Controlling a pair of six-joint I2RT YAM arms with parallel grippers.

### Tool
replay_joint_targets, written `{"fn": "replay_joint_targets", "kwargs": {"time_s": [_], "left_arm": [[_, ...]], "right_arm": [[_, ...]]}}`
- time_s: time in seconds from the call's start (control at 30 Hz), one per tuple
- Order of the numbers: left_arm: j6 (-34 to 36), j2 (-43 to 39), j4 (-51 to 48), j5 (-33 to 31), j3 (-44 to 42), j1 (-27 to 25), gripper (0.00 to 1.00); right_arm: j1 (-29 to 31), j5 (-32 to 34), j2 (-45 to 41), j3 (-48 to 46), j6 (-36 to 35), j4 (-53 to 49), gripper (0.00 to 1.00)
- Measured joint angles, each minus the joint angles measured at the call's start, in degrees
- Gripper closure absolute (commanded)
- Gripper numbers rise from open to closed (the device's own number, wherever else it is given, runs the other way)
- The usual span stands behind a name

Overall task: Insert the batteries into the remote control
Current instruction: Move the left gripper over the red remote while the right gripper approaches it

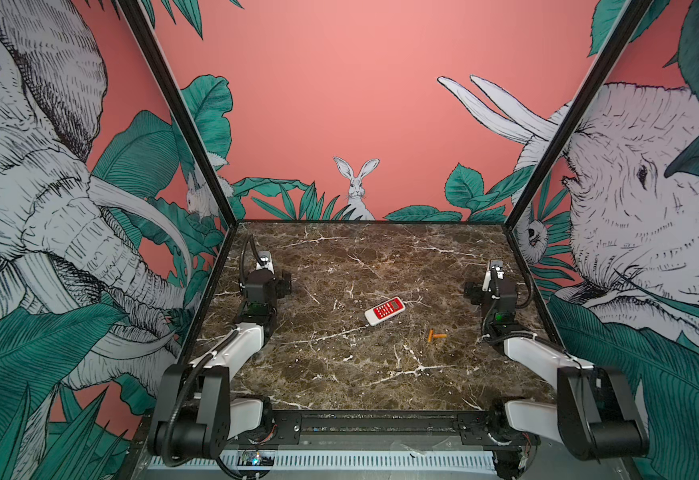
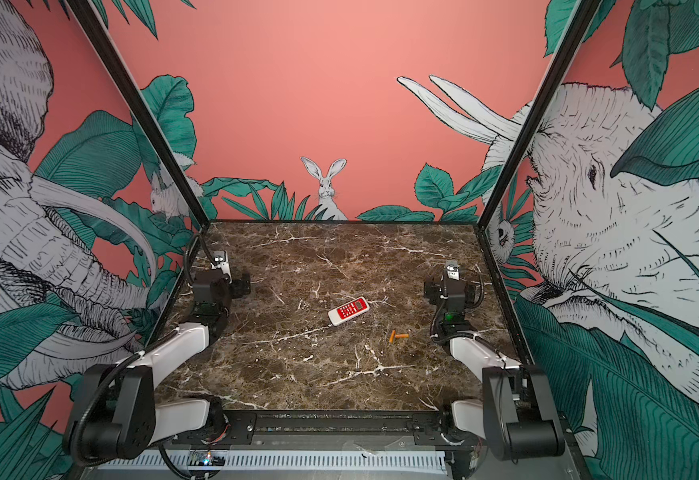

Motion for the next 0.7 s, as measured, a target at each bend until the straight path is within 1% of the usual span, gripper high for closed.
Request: {"fn": "replay_joint_targets", "kwargs": {"time_s": [0.13, 0.23, 0.3, 0.43, 0.57, 0.63, 0.7], "left_arm": [[-4.9, -1.8, -15.1, 1.4, 8.3, -0.3, 0.01], [-7.8, -2.3, -22.5, 6.0, 11.3, -0.5, 0.0], [-9.1, -2.7, -26.7, 9.2, 11.7, -1.7, 0.01], [-9.7, -1.3, -35.4, 14.2, 14.6, -8.2, 0.01], [-9.6, 1.7, -40.2, 19.4, 19.0, -14.7, 0.0], [-9.2, 3.8, -42.4, 20.7, 21.4, -17.9, 0.0], [-8.5, 6.6, -44.6, 20.6, 24.3, -21.7, 0.0]], "right_arm": [[3.4, 0.0, -4.7, 3.6, 1.7, -9.4, 0.01], [5.6, -1.1, -7.0, 6.5, 4.0, -16.4, 0.01], [6.4, -3.4, -7.4, 9.1, 5.5, -21.2, 0.01], [8.4, -7.4, -7.4, 13.1, 7.7, -28.5, 0.01], [12.0, -10.7, -7.5, 14.2, 9.3, -33.7, 0.01], [14.1, -11.9, -7.9, 14.1, 10.0, -35.9, 0.01], [16.6, -12.7, -8.6, 14.1, 10.9, -38.0, 0.01]]}}
